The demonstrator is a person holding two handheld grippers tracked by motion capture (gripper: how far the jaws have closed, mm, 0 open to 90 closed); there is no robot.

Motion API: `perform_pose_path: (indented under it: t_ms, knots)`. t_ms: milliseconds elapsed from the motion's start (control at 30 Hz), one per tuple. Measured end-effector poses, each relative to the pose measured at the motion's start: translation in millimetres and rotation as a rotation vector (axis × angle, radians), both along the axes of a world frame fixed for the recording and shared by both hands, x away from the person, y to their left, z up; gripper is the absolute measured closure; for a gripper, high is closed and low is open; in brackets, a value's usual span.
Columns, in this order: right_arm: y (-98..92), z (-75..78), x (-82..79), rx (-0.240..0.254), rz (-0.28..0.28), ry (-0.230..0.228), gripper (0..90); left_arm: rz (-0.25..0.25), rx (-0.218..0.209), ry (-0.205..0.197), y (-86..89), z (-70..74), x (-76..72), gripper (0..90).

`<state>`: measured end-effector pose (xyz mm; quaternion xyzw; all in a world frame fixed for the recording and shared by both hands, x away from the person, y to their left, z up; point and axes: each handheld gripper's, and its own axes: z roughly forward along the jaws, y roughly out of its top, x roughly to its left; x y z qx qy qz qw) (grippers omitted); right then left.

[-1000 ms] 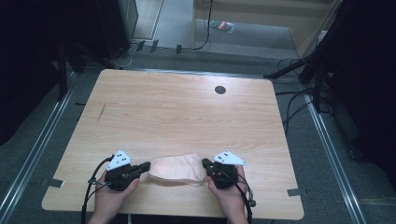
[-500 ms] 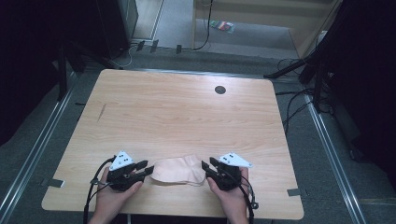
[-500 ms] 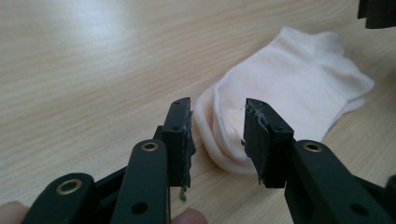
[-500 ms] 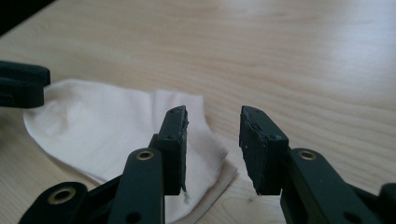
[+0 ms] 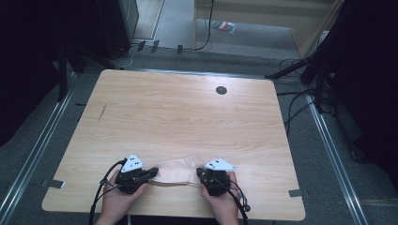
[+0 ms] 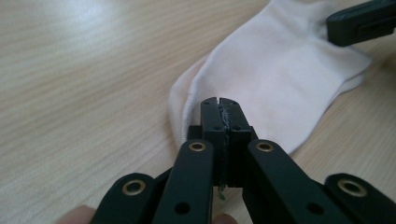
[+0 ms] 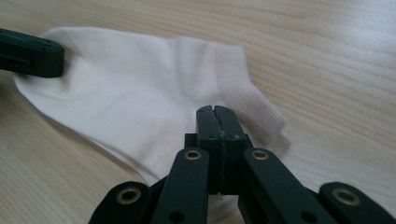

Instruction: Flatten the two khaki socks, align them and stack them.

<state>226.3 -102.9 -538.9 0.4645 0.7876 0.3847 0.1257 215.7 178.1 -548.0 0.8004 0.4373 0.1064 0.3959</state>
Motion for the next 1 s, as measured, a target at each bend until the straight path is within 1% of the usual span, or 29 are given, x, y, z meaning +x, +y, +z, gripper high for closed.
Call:
perform_pose_path:
  t_ms: [33,100,167,200,233,267,300,333,367,400,433,467,500,533,567,600,633,667,700,767,800,867,933,1000]
  knots:
    - [-0.8,-0.4,-0.5,-0.016,-0.001,-0.001,90.0,-0.002,-0.006,-0.004,0.5,-0.6,-0.4,90.0]
    - [-4.2,-2.3,-0.2,-0.048,-0.008,0.010,90.0,-0.005,-0.020,0.009,2.4,-1.0,1.1,90.0]
    - [-9.6,-2.9,2.6,-0.028,-0.012,0.025,90.0,-0.003,-0.033,0.022,3.9,-1.1,1.9,90.0]
    - [-10.3,-2.8,3.5,-0.028,-0.013,0.026,90.0,-0.003,-0.033,0.022,3.9,-1.1,1.9,90.0]
    - [-10.6,-3.0,4.8,-0.033,-0.013,0.018,90.0,-0.023,-0.065,0.029,5.2,-1.6,1.7,87.9]
    - [-10.8,-3.1,5.8,-0.032,-0.014,0.017,90.0,-0.036,-0.097,0.027,6.5,-0.8,1.1,83.8]
    - [-12.1,-2.6,7.1,-0.015,-0.013,0.010,90.0,-0.034,-0.110,0.020,7.1,0.4,0.4,81.1]
    - [-14.0,-1.5,7.4,0.003,-0.012,-0.003,87.8,-0.022,-0.120,-0.001,8.2,3.2,-0.6,78.9]
    - [-17.0,1.6,6.9,0.022,-0.026,-0.019,85.2,-0.003,-0.130,-0.035,10.3,7.0,-1.5,76.2]
    - [-21.4,6.6,6.5,0.041,-0.052,-0.048,80.5,0.021,-0.130,-0.055,12.6,9.5,-1.3,72.8]
    - [-21.4,6.6,6.5,0.041,-0.052,-0.048,80.5,0.021,-0.130,-0.055,12.6,9.5,-1.3,69.9]
    - [-24.9,10.3,6.5,0.053,-0.080,-0.065,76.7,0.050,-0.141,-0.067,15.2,10.7,-0.7,69.9]
    - [-30.7,12.7,10.3,0.087,-0.085,-0.058,74.0,0.093,-0.145,-0.081,20.0,10.8,1.9,66.5]
    - [-31.7,11.9,12.6,0.089,-0.079,-0.048,72.8,0.108,-0.139,-0.081,21.4,9.8,3.8,65.6]
    - [-32.3,10.1,15.5,0.098,-0.074,-0.038,71.9,0.113,-0.136,-0.068,22.4,8.5,5.6,64.7]
    - [-32.4,7.7,18.6,0.105,-0.062,-0.020,70.3,0.115,-0.131,-0.063,22.6,7.3,6.3,64.7]
    - [-31.8,5.2,21.6,0.123,-0.041,-0.007,69.4,0.111,-0.126,-0.066,21.7,6.3,6.0,67.0]
    - [-29.8,2.8,24.3,0.131,-0.016,0.009,69.3,0.102,-0.121,-0.064,20.4,6.1,5.4,71.4]
    - [-27.5,1.6,25.3,0.120,-0.009,0.017,70.1,0.097,-0.113,-0.064,19.8,6.2,5.2,75.7]
    - [-24.2,0.8,25.3,0.097,-0.010,0.010,79.3,0.085,-0.107,-0.060,18.2,6.4,5.0,85.9]
    - [-23.6,1.2,25.2,0.091,-0.012,0.009,84.5,0.078,-0.101,-0.060,17.3,6.4,5.2,89.5]
    - [-24.1,4.0,24.5,0.098,-0.012,0.005,87.7,0.066,-0.102,-0.057,16.5,7.1,5.3,90.0]
    - [-25.6,8.2,22.7,0.110,-0.008,0.001,88.4,0.058,-0.102,-0.060,16.2,7.8,5.0,90.0]
    - [-27.1,14.6,18.9,0.116,-0.007,-0.013,88.8,0.051,-0.105,-0.056,16.4,8.3,4.6,90.0]
